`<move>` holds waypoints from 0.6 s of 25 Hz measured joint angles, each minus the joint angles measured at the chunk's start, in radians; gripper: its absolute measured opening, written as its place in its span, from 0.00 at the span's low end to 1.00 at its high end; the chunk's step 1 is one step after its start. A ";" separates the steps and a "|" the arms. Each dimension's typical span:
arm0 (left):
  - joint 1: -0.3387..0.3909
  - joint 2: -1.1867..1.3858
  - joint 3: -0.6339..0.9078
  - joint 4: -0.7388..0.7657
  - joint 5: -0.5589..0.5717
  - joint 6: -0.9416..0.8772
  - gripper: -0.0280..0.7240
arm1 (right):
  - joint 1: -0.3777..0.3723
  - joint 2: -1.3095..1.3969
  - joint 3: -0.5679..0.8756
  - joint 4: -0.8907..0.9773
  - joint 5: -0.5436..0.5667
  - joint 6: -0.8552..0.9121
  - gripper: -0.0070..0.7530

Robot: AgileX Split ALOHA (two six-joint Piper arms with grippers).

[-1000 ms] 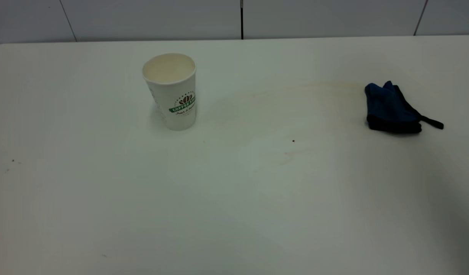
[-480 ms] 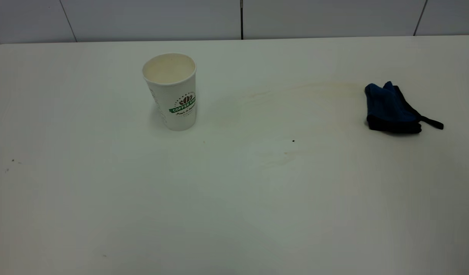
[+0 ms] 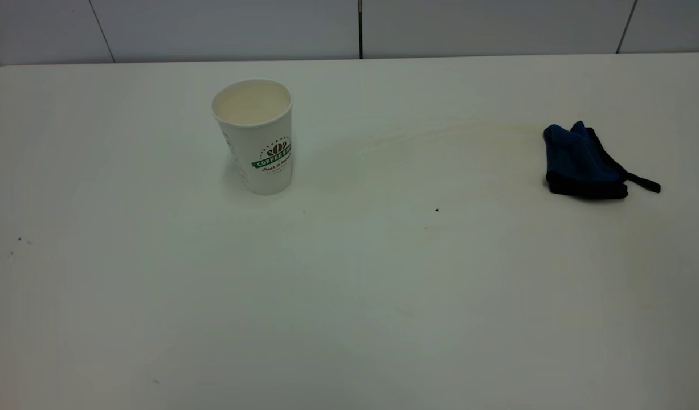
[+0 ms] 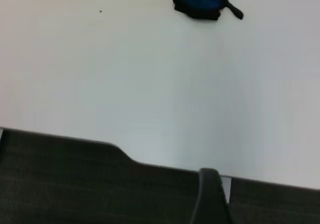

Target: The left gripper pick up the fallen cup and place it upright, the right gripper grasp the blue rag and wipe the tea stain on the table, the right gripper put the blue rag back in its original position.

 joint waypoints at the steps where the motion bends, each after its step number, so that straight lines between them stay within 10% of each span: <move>1: 0.000 0.000 0.000 0.000 0.000 0.000 0.36 | -0.011 -0.028 0.021 0.000 0.000 0.000 0.78; 15: 0.000 0.000 0.000 0.000 0.000 0.001 0.36 | -0.029 -0.208 0.164 0.000 -0.121 0.003 0.78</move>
